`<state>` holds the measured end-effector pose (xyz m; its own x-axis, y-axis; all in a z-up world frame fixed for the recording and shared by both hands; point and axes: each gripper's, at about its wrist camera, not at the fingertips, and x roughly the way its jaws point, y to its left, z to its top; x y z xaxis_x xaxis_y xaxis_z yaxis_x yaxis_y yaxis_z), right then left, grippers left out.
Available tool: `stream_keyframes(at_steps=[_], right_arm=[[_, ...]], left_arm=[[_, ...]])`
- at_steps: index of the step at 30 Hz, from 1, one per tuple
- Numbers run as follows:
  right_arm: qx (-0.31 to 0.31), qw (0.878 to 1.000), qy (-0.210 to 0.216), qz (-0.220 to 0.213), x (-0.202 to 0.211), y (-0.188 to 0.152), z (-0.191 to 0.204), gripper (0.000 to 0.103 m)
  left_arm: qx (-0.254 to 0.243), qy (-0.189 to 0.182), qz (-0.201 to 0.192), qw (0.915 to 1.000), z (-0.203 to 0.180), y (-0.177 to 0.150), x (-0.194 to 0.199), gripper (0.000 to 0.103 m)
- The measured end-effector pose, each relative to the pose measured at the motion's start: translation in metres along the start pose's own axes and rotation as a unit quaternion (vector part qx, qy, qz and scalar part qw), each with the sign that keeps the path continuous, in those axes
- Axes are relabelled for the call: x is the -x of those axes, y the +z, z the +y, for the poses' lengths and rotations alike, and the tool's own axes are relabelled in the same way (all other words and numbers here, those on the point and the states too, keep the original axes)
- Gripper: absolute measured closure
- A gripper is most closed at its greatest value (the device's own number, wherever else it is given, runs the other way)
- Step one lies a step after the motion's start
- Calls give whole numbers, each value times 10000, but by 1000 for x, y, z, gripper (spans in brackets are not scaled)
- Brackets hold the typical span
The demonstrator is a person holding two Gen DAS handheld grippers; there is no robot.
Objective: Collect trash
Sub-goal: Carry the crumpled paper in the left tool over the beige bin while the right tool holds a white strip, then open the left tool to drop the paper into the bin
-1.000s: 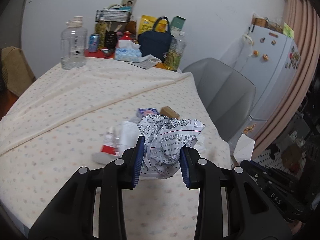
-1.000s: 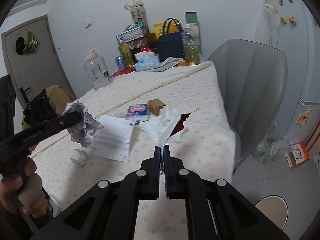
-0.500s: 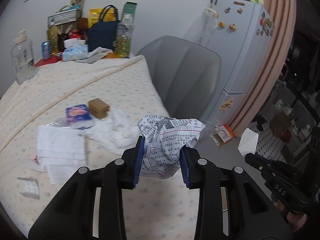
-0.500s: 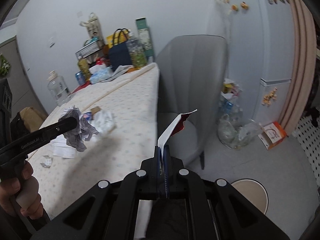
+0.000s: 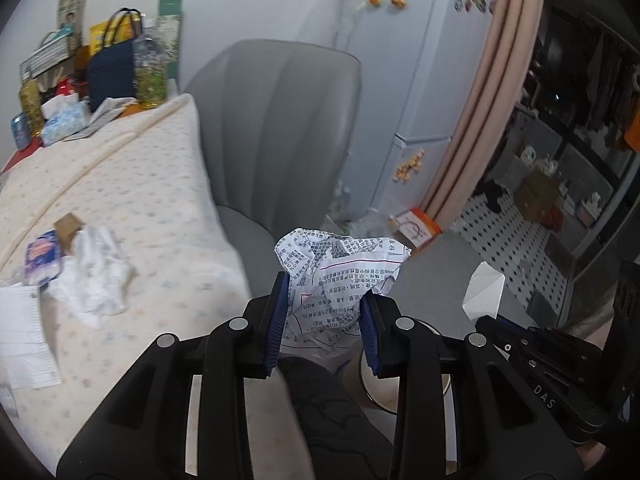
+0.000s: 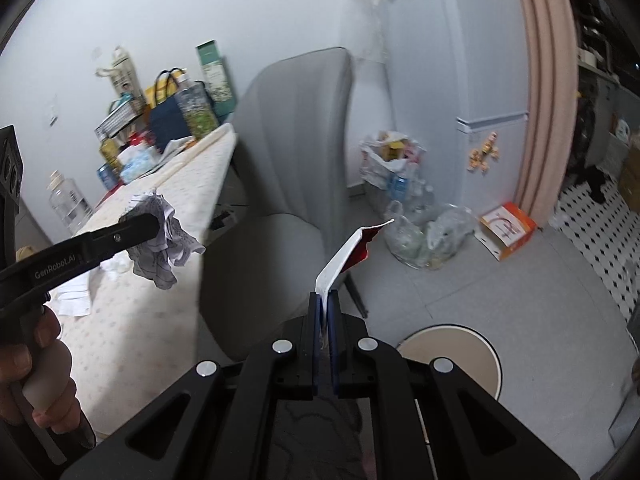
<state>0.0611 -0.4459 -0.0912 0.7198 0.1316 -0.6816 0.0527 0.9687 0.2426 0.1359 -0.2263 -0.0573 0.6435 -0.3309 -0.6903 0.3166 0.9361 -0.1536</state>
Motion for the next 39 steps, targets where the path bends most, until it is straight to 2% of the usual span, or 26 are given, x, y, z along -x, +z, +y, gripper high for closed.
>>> stream_keyframes(at_steps=[9,23,25,26,27,31,33,36,39], right_arm=[[-530,9980,-303,190,-19,-20,-56,98],[-1348,9878,-484,616,-69,-54,-144,93],[-1465,9859,-526,614,-70,-58,-152,75],[-1520,9852,-570,543,-67,-59,-156,54],[-1553,9848,-627,466,-64,-61,-159,51],[-1702,9818,-760,372,-51,-66,-176,50],[-1707,9808,-894,303,-44,-65,-182,39],[-1762,9776,-1131,200,-31,-67,-193,31],[-1932,9722,-1312,175,-20,-70,-206,30]], left_arm=[[-475,-177,442,9977,-50,-2,-45,70],[-805,-277,1150,9897,-96,-16,-105,70],[-865,-297,1234,9881,-104,-19,-112,70],[-898,-318,1274,9873,-107,-20,-116,70],[-917,-336,1303,9867,-109,-20,-118,70],[-1015,-496,1489,9824,-125,-25,-135,70],[-1084,-601,1568,9798,-137,-28,-143,69],[-1218,-807,1692,9747,-154,-34,-153,69],[-1327,-980,1823,9693,-171,-39,-163,69]])
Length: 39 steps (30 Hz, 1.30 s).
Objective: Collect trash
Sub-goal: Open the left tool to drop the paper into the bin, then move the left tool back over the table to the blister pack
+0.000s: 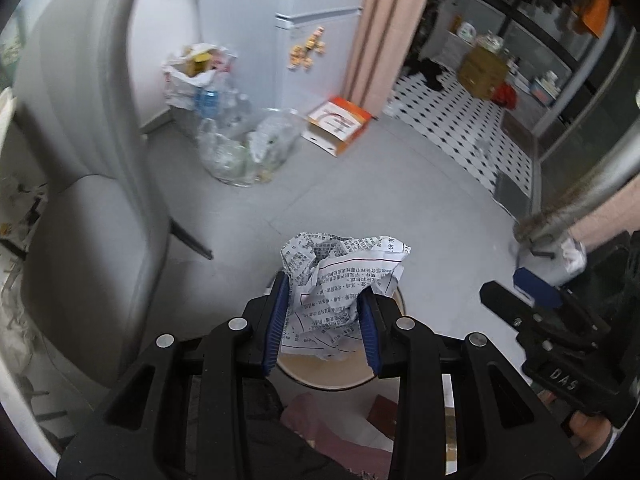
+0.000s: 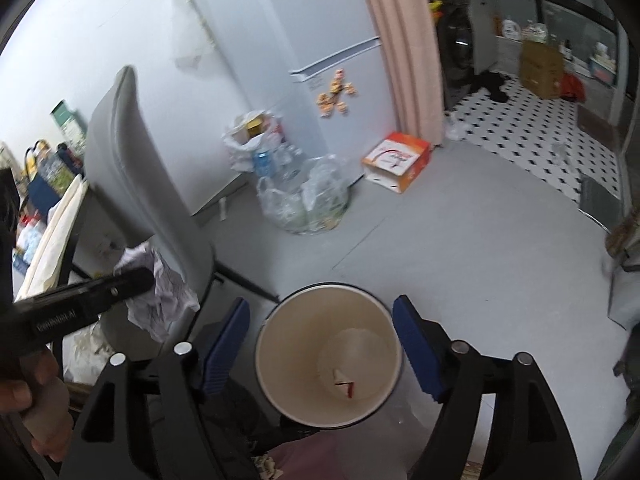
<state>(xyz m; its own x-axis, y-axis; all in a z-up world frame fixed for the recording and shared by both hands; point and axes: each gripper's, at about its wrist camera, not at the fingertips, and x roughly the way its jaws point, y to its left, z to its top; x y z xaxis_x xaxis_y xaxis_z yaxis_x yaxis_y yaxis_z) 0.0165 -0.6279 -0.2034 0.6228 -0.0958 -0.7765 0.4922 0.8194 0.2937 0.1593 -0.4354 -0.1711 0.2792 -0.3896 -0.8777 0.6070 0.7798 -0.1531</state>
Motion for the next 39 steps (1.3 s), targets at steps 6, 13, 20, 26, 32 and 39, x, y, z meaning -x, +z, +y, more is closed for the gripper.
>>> stream_keyframes(at_steps=[6,13,20,26,32,39], right_arm=[[-131,9996,-225,-104,7,5,-22,24],[-317,9980,-488,-260,10,15,-32,15],[-146,9939,-730,-812,31,20,-2,8],[333,9913,-428,-1199,58,18,43,8],[905,9838,-524,-1456,81,10,88,8],[888,9847,-284,-1469,100,6,131,7]], left_arm=[[-136,-338,8,9993,-15,6,-13,18],[116,-80,-258,9996,4,3,10,10],[528,71,-813,9953,46,-10,61,6],[830,166,-1363,9870,77,-21,110,6],[734,686,-2011,9744,96,-34,157,6],[922,596,-2378,9651,130,-62,201,6]])
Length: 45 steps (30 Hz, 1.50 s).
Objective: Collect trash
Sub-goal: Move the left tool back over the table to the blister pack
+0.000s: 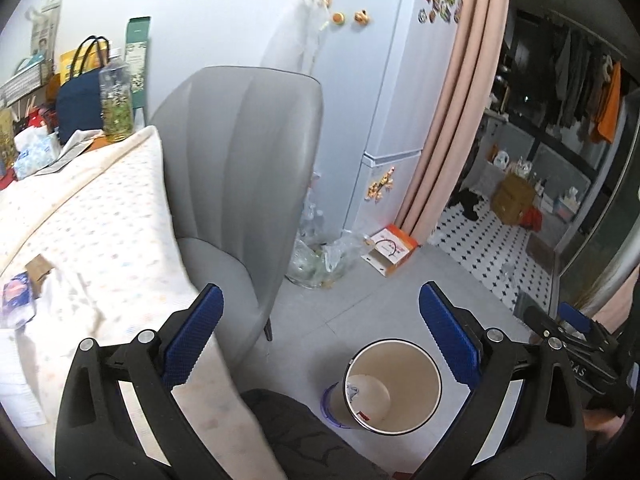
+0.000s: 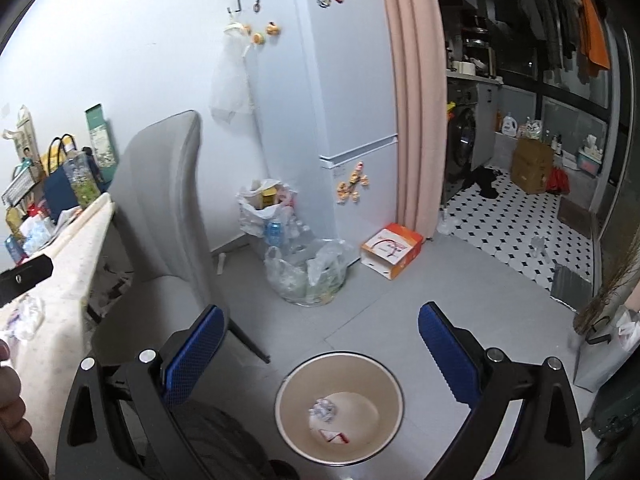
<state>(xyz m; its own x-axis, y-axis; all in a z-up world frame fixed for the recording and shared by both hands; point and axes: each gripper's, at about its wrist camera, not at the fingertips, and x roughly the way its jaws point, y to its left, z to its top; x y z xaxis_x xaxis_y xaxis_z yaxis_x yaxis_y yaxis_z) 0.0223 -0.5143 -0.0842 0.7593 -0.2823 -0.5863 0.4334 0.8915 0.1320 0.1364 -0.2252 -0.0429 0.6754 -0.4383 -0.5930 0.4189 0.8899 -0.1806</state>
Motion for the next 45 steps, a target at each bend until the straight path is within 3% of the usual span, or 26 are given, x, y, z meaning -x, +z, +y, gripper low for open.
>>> stream_keyframes(at_steps=[7,24,31,37,45], right_arm=[[-236,9980,582,-59,22,3,40,8],[993,9787,1799,2,68,-17,181,8],[1417,9635,2268,128,78,-35,230,8],[1936,9459,2592,261,87,-55,275,8],[2301,9256,2959,525,90,-82,318,8]], left_arm=[[187,219,-237,9993,44,-17,43,6],[716,1090,-606,9896,127,-60,134,6],[1103,1712,-605,9772,173,-96,171,6],[1528,2268,-623,9599,211,-123,195,6],[1837,2639,-404,9460,244,-153,202,6]])
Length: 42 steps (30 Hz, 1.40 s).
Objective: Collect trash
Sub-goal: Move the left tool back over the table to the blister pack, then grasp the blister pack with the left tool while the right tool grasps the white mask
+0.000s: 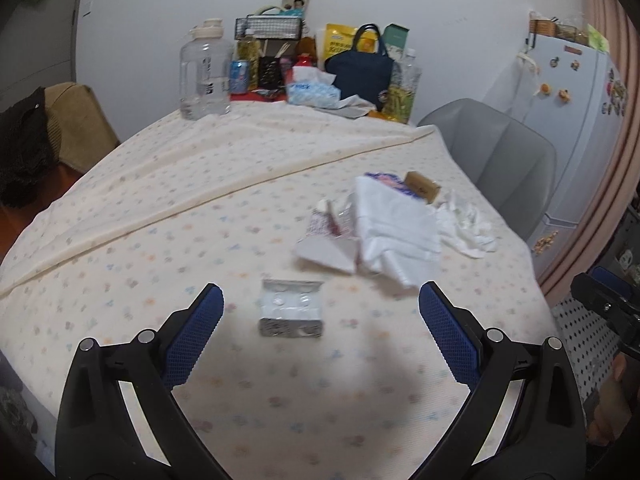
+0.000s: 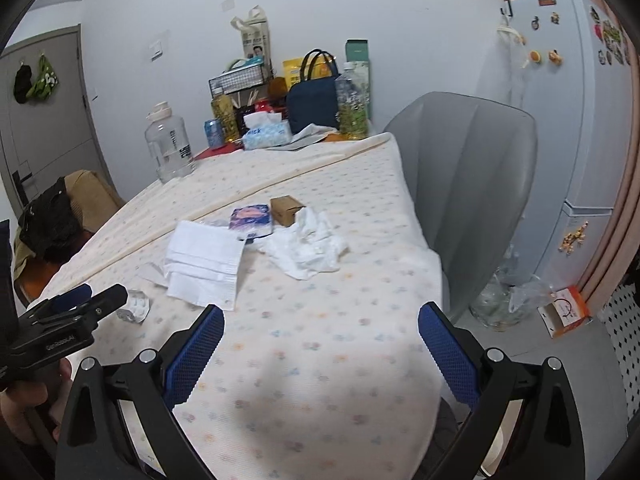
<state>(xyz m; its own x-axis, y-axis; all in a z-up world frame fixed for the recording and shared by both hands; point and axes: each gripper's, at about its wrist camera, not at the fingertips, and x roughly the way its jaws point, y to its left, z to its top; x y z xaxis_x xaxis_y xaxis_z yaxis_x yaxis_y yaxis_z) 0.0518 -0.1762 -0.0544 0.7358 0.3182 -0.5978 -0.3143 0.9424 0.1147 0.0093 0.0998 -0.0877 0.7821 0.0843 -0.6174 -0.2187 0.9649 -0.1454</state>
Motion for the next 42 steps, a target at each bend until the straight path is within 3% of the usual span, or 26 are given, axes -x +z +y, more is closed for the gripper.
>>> stream_keyframes(at_steps=[7,11,14,15,16,23,32,35,37,39,42], right_arm=[[153,9995,156,231,-25,0,20,8],[290,9983,330,383,-39,-1,36,8],[444,9971,419,456,-47,-2,49,8],[456,9971,418,453,-48,-2,51,8],[437,9970,447,454,-49,-1,52,8],[613,9947,641,523,-62,4,76,11],[1025,9884,802,777,-88,8,116,22],[1229,9857,726,896,-99,7,128,31],[1262,9845,714,983,-104,7,130,47],[1161,9836,859,1078,-104,9,129,82],[1108,9840,1019,956,-91,13,127,89]], left_arm=[[192,248,502,9982,15,-9,-26,8],[185,243,695,9971,14,-10,-36,19],[97,384,713,9967,12,-9,-38,42],[98,357,720,9967,12,-9,-37,60],[165,247,744,9968,15,-8,-36,63],[418,66,596,9973,27,2,-25,63],[524,249,396,9975,47,12,-11,63],[589,294,376,9971,54,12,-10,63],[624,290,380,9969,57,11,-9,63],[633,272,380,9969,59,11,-9,63],[568,224,315,9976,55,15,-5,63]])
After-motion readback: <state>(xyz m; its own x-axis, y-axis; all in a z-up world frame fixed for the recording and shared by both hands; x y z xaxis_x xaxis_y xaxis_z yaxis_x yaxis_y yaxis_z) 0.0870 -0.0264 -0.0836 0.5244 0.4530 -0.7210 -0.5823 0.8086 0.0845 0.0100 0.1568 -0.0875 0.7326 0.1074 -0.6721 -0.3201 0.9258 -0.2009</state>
